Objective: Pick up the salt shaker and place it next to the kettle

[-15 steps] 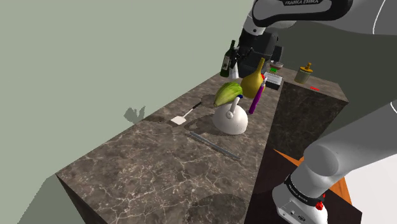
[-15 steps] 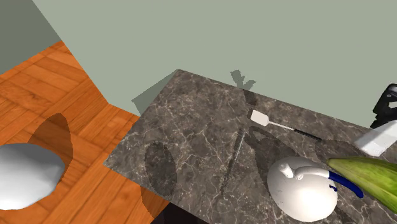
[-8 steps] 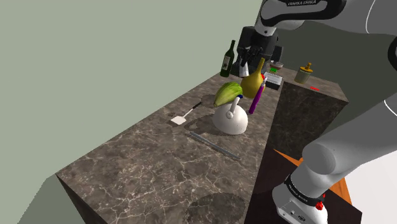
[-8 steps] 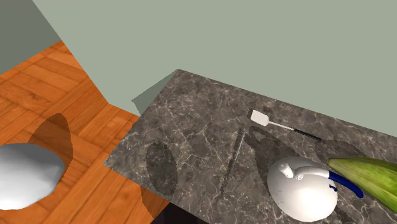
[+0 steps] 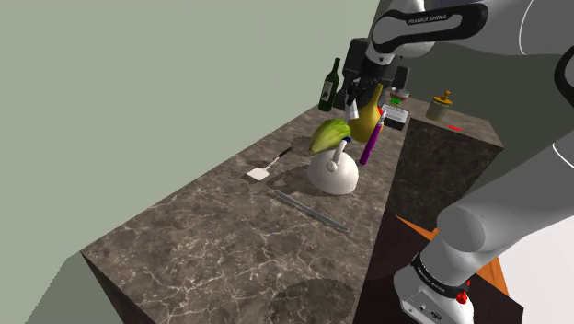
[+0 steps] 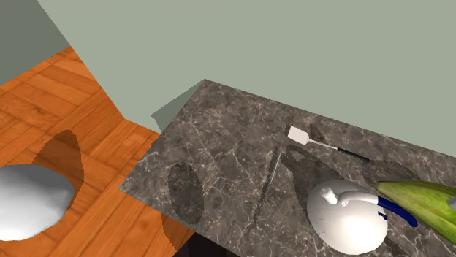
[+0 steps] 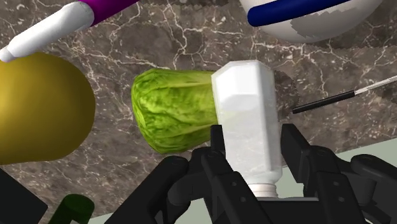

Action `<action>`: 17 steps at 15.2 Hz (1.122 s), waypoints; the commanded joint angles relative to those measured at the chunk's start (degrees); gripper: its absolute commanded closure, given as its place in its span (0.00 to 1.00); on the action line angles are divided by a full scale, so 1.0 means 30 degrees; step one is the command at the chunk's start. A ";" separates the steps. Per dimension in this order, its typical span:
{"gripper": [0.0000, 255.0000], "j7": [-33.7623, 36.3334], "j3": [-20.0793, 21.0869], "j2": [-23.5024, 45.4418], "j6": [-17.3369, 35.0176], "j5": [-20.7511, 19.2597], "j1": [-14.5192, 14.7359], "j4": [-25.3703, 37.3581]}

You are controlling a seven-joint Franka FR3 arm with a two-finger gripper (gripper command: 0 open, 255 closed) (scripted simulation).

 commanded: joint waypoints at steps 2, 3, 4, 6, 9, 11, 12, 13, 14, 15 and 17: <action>1.00 -0.0042 -0.0007 0.0068 0.0769 0.0015 -0.0002 -0.0686; 1.00 -0.0050 -0.0005 0.0101 0.1026 0.0020 0.0000 -0.0910; 1.00 -0.0058 -0.0004 0.0138 0.1283 0.0025 0.0001 -0.1131; 1.00 -0.0075 -0.0001 0.0225 0.1799 0.0035 0.0004 -0.1560; 1.00 -0.0101 0.0002 0.0387 0.2575 0.0051 0.0009 -0.2174; 1.00 -0.0118 0.0005 0.0516 0.3094 0.0063 0.0013 -0.2564; 1.00 -0.0127 0.0006 0.0587 0.3354 0.0069 0.0015 -0.2754; 1.00 -0.0136 0.0007 0.0662 0.3615 0.0075 0.0017 -0.2939; 1.00 -0.0146 0.0008 0.0742 0.3876 0.0082 0.0019 -0.3121; 1.00 -0.0155 0.0009 0.0826 0.4137 0.0089 0.0021 -0.3298; 1.00 -0.0174 0.0012 0.1006 0.4661 0.0102 0.0025 -0.3642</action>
